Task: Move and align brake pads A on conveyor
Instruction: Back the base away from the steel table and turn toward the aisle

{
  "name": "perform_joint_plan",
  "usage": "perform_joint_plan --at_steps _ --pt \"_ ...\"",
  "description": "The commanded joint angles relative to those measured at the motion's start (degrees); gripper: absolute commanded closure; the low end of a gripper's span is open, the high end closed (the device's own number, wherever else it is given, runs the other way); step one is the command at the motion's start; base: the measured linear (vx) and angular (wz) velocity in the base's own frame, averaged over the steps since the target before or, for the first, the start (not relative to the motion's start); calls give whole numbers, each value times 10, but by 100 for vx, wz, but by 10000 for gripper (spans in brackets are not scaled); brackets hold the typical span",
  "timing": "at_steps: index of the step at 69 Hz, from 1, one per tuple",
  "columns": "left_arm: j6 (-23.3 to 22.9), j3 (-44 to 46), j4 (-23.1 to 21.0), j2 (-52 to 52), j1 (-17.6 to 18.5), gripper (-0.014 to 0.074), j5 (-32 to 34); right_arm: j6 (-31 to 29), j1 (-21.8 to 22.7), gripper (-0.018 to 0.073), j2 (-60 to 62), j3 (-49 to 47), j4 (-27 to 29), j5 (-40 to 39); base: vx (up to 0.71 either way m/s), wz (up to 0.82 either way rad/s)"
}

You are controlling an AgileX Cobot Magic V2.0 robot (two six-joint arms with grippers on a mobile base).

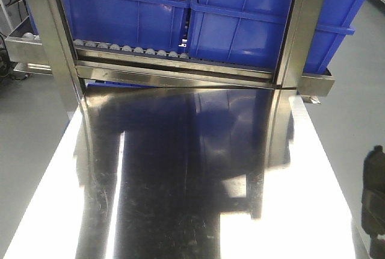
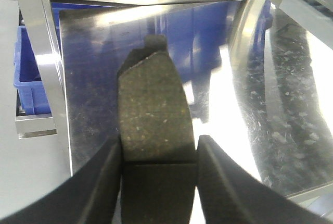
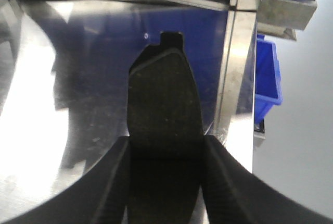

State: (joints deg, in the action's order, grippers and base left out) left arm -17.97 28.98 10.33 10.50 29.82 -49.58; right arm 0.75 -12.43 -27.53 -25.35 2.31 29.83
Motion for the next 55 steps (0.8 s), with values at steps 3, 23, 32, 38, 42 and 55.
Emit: perform_joint_plan --at_steps 3,23,32,38,42,55 --pt "-1 16 4 5 -2 602 52 -8 4 564 53 1 10 -59 0 0" --pt "-1 16 4 5 -2 602 52 -8 4 564 103 3 7 -57 0 0" --pt "-1 16 4 5 -2 602 52 -8 4 564 103 3 7 -57 0 0" --pt "-1 16 4 5 -2 602 52 -8 4 564 103 3 7 -57 0 0" --pt "-1 16 4 5 -2 602 52 -8 4 564 103 3 7 -57 0 0" --pt "-1 16 4 5 -2 602 52 -8 4 564 103 3 8 -57 0 2"
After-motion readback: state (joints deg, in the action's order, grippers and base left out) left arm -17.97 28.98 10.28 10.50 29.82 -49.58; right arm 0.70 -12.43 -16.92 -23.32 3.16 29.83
